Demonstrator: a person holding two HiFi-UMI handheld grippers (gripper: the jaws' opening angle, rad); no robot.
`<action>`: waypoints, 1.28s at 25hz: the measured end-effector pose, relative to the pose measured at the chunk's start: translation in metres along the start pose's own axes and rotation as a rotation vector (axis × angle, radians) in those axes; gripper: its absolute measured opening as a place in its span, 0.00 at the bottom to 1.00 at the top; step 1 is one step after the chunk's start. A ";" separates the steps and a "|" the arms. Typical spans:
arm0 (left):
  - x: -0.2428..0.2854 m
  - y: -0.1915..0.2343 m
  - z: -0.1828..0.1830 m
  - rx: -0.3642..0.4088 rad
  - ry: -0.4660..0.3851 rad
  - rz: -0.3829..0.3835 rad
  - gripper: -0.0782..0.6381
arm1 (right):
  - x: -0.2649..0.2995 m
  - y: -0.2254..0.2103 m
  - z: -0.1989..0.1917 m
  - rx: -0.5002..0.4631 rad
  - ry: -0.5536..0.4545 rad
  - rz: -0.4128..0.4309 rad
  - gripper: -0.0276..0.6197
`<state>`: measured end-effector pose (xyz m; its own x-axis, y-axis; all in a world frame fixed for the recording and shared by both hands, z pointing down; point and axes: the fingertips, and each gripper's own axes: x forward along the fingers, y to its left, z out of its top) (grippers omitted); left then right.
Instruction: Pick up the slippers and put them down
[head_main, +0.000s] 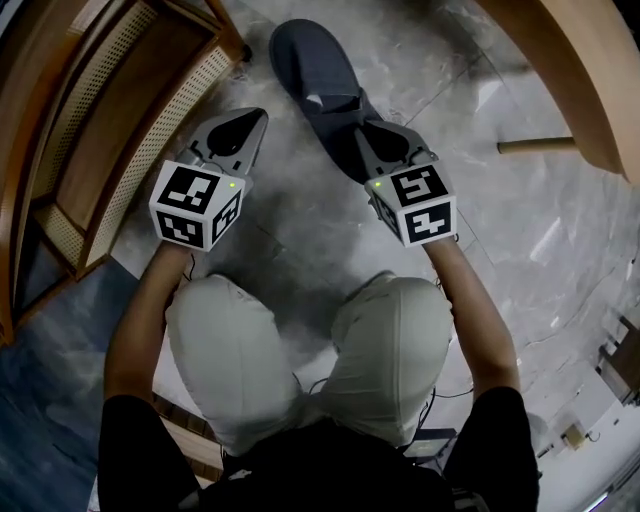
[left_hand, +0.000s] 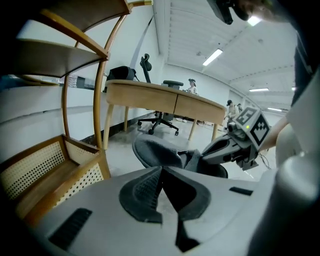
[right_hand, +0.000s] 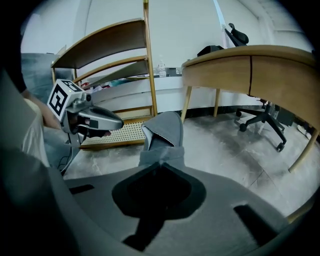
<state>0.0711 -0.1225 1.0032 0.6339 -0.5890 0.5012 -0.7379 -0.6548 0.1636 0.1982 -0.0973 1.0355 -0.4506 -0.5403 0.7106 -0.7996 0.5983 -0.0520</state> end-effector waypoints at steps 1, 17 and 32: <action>0.003 -0.001 -0.008 0.005 0.009 -0.005 0.12 | 0.004 0.001 -0.005 -0.002 0.005 0.004 0.05; 0.046 -0.006 -0.110 0.009 0.125 -0.049 0.12 | 0.070 0.008 -0.078 -0.019 0.072 0.052 0.05; 0.071 -0.007 -0.160 -0.016 0.225 -0.061 0.12 | 0.106 0.007 -0.119 0.034 0.144 0.073 0.05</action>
<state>0.0841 -0.0837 1.1731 0.6109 -0.4272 0.6666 -0.7046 -0.6773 0.2117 0.1920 -0.0805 1.1940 -0.4482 -0.4042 0.7974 -0.7809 0.6111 -0.1292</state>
